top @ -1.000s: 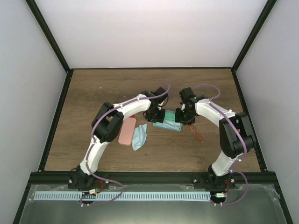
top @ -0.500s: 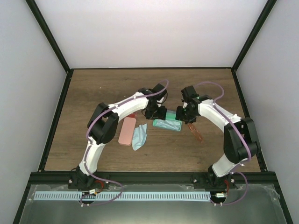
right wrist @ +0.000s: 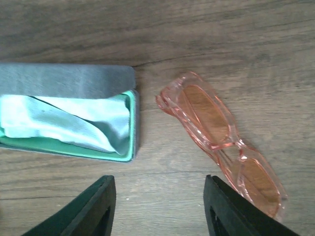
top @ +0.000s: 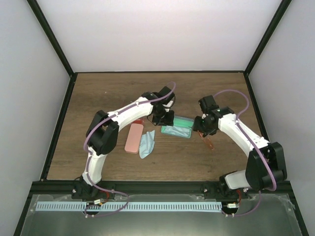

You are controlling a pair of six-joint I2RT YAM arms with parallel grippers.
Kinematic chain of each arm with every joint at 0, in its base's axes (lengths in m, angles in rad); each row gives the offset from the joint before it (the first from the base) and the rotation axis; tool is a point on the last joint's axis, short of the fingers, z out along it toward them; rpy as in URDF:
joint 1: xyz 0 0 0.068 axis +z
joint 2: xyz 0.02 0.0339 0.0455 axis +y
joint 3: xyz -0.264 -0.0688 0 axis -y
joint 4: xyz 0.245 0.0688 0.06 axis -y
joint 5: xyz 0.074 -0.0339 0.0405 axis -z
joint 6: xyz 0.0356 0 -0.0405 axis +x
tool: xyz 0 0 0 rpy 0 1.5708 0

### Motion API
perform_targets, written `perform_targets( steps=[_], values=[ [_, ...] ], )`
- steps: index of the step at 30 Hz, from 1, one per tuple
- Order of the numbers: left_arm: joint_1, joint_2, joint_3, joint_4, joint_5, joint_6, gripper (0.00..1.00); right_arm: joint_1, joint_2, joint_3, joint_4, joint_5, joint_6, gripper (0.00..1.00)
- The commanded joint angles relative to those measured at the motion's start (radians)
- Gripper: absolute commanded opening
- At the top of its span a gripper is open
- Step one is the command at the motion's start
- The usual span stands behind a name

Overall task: Organize the sunglasses
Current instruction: Pick up the sunglasses from the center of the board.

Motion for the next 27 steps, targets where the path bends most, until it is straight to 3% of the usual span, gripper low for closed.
perform_targets(
  steps=[1,4,10,27],
  values=[
    [-0.011,-0.054,-0.006,0.02,0.031,-0.011,0.36,-0.019,-0.003,-0.022,-0.047,0.061,0.026,0.48],
    [-0.011,-0.058,-0.005,0.021,0.037,-0.012,0.38,-0.032,0.022,-0.028,-0.049,0.068,0.028,0.48],
    [-0.01,-0.08,-0.017,0.029,0.025,-0.019,0.55,-0.049,0.082,-0.01,-0.058,0.103,-0.01,0.47],
    [-0.003,-0.068,-0.016,0.03,0.045,-0.005,0.55,-0.134,0.202,0.005,0.003,0.065,-0.107,0.45]
  ],
)
